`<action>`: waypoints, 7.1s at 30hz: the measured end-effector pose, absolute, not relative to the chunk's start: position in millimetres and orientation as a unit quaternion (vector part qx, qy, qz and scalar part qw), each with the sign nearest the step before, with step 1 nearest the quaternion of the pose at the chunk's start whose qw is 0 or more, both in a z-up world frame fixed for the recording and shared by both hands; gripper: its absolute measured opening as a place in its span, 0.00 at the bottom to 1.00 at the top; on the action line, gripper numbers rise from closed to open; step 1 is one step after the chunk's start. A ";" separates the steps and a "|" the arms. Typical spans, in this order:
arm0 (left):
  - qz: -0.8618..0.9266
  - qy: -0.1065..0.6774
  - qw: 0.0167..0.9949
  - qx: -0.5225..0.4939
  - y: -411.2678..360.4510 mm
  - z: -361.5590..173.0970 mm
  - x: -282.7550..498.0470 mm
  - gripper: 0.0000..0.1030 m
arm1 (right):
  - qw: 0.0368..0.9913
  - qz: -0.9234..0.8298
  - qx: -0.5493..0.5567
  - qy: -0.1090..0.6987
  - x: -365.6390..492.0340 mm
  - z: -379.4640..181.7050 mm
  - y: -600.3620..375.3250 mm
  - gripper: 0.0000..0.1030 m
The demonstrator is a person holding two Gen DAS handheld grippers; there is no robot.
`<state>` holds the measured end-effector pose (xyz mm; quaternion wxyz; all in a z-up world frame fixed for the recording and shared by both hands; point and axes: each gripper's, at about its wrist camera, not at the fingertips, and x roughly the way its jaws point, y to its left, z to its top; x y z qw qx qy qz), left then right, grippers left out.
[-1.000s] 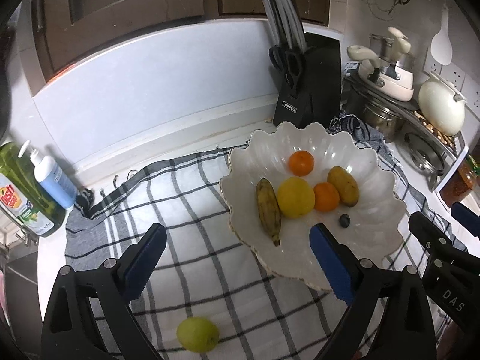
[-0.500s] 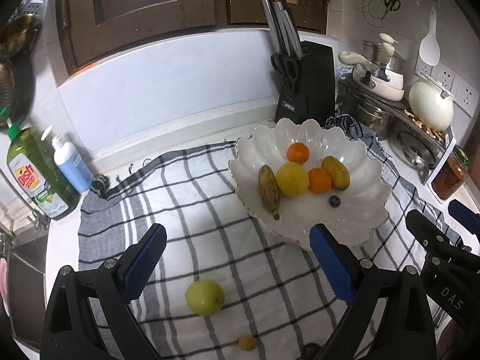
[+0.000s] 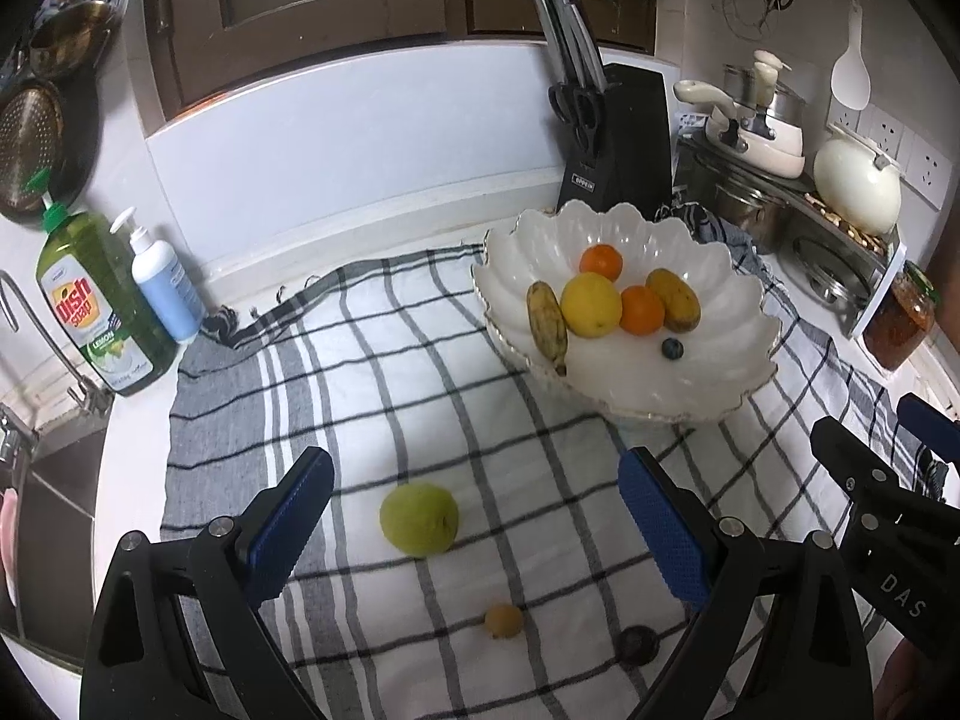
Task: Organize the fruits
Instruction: 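Withdraw both open tools from the bowl toward the fruit on the cloth, then grasp the small yellow fruit with the left tool while the right tool grasps the red date, then carry the small yellow fruit and red date into the bowl and open both tools, then lift both open tools from the bowl and move toward the cloth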
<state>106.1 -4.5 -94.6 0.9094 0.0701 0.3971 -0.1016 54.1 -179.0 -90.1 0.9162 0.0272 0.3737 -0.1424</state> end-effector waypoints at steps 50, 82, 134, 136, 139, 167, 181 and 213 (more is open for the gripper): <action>-0.131 0.459 0.876 0.073 0.6 -216.6 73.1 0.45 | 0.902 -0.061 -0.002 0.428 22.4 -200.9 -142.8 0.53; -0.134 0.444 0.883 0.073 1.6 -203.5 71.6 0.22 | 0.907 -0.031 0.010 0.421 25.2 -195.8 -140.2 0.34; -0.147 0.364 0.916 0.078 -32.6 -96.3 121.8 0.22 | 0.941 -0.049 0.012 0.335 68.7 -99.6 -183.5 0.34; -0.152 0.362 0.916 0.080 -37.9 -93.4 130.3 0.22 | 0.941 -0.054 0.013 0.333 75.0 -96.5 -187.3 0.34; -0.158 0.359 0.916 0.082 -44.7 -90.7 141.3 0.22 | 0.942 -0.061 0.015 0.330 86.1 -92.4 -195.1 0.34; -0.192 0.417 0.882 0.103 -105.3 -139.0 240.9 0.23 | 0.920 -0.077 0.040 0.383 183.3 -125.7 -248.1 0.34; -0.188 0.434 0.874 0.111 -108.6 -149.9 242.3 0.49 | 0.912 -0.101 0.033 0.395 185.7 -132.6 -255.7 0.61; -0.146 0.368 0.913 0.099 -37.1 -93.8 151.9 0.82 | 0.940 -0.113 0.009 0.323 94.7 -82.9 -193.7 0.78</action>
